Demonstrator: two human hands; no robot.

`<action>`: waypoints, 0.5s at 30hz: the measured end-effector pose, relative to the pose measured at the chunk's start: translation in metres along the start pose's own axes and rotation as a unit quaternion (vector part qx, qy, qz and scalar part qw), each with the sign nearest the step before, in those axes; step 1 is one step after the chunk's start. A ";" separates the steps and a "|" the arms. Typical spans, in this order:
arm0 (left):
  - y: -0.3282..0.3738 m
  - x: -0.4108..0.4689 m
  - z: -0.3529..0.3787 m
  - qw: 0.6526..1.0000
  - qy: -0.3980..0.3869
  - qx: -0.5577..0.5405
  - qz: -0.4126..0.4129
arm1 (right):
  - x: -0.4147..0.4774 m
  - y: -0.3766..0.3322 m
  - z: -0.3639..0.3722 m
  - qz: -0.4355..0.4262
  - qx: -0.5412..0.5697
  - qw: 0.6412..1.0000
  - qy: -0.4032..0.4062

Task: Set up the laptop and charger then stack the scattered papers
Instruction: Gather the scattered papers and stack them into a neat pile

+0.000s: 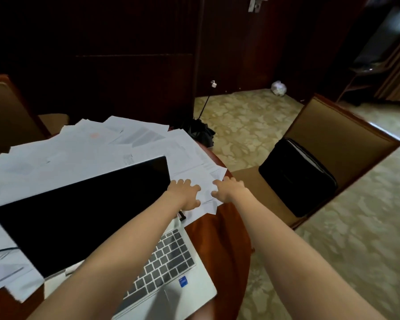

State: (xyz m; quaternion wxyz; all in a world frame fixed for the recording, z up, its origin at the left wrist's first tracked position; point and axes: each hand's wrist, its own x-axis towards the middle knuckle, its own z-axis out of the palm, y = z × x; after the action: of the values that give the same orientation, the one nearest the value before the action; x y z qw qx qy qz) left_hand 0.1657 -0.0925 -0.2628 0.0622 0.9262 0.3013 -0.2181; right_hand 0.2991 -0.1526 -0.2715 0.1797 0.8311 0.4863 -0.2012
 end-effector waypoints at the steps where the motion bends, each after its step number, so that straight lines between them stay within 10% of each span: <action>1: 0.001 0.009 0.000 1.000 -0.007 -0.011 -0.014 | 0.008 0.005 -0.002 -0.007 -0.008 1.000 -0.001; 15: 0.017 0.099 -0.017 0.978 -0.042 -0.059 -0.195 | 0.122 0.059 -0.036 -0.136 -0.097 0.986 -0.017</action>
State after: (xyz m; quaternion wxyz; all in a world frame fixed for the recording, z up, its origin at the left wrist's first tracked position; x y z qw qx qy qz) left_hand 0.2536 -0.0491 -0.2918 0.0859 0.8342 0.4855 -0.2470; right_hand 0.4117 -0.0723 -0.2969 0.2391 0.7323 0.6087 -0.1899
